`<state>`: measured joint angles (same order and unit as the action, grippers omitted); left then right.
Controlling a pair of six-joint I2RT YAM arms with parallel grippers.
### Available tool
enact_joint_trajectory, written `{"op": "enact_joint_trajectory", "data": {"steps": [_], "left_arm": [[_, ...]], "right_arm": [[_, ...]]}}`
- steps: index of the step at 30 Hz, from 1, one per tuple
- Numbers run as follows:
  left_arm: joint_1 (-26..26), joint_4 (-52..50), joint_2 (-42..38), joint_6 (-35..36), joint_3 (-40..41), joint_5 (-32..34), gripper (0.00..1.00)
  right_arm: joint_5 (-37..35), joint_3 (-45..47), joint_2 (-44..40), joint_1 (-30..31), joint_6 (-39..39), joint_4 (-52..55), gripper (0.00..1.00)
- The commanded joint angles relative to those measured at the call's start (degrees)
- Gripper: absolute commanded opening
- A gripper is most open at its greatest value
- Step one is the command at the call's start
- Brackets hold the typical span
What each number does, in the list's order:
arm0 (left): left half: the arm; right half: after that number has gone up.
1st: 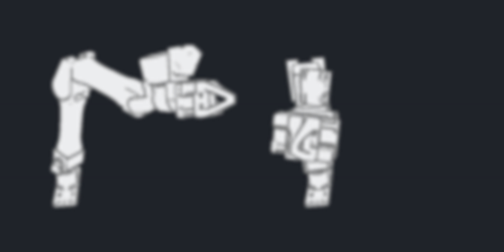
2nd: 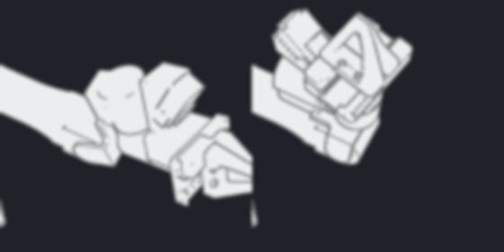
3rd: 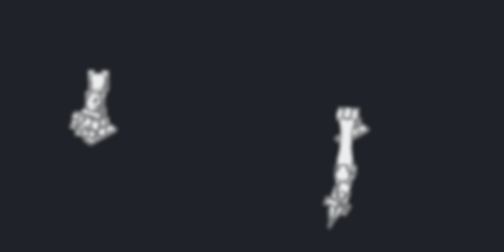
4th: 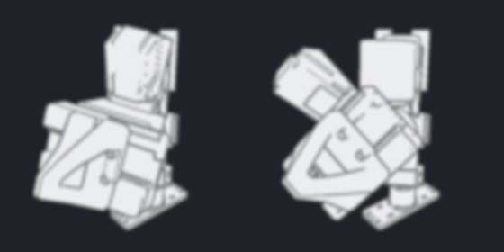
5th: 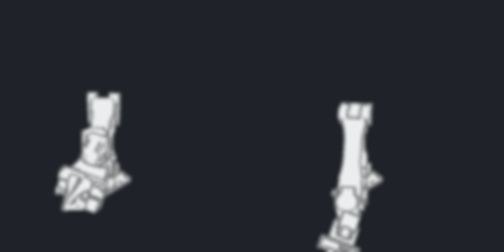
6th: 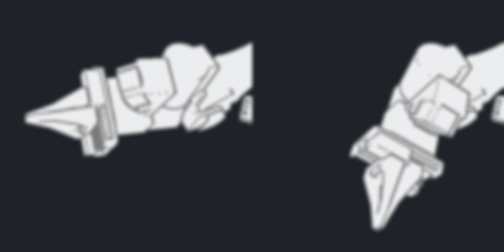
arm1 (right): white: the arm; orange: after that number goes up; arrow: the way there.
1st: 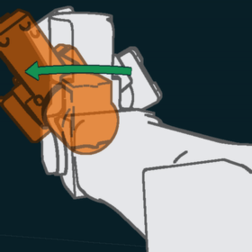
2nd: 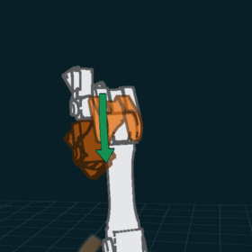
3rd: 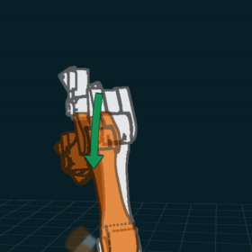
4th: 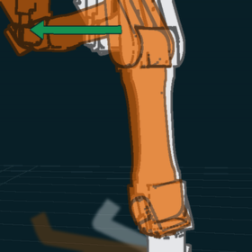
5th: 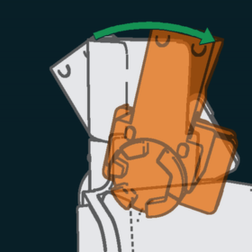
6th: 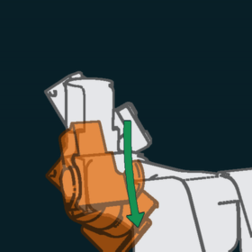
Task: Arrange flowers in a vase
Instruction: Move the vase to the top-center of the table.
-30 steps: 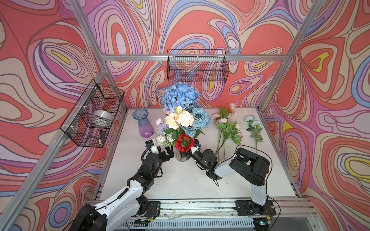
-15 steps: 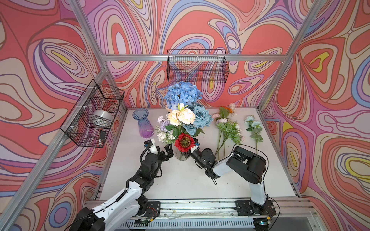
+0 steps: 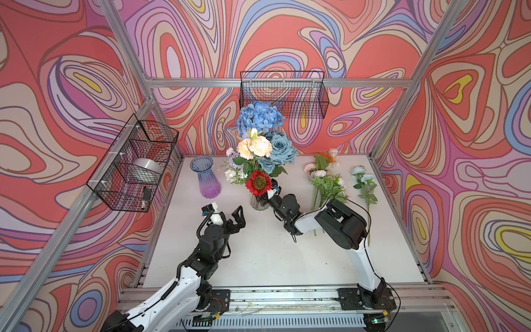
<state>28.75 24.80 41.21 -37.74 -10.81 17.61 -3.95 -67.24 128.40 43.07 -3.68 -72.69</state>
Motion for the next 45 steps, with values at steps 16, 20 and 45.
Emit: {"op": "enact_joint_trajectory", "data": {"steps": [16, 20, 45], "left_arm": [[-1.34, -7.21, -4.54, 1.16, 0.91, 3.66, 1.00], [-1.48, -7.61, -4.82, 1.43, 0.61, 3.55, 1.00], [-11.00, -13.74, 2.78, 0.45, -6.46, 6.06, 1.00]], "right_arm": [[5.37, -30.04, 17.49, -4.83, -4.33, 16.46, 0.51], [5.81, -32.76, 18.93, -5.01, -3.56, 18.15, 0.67], [0.53, 3.44, -3.91, -4.51, 2.42, 7.75, 0.98]]}}
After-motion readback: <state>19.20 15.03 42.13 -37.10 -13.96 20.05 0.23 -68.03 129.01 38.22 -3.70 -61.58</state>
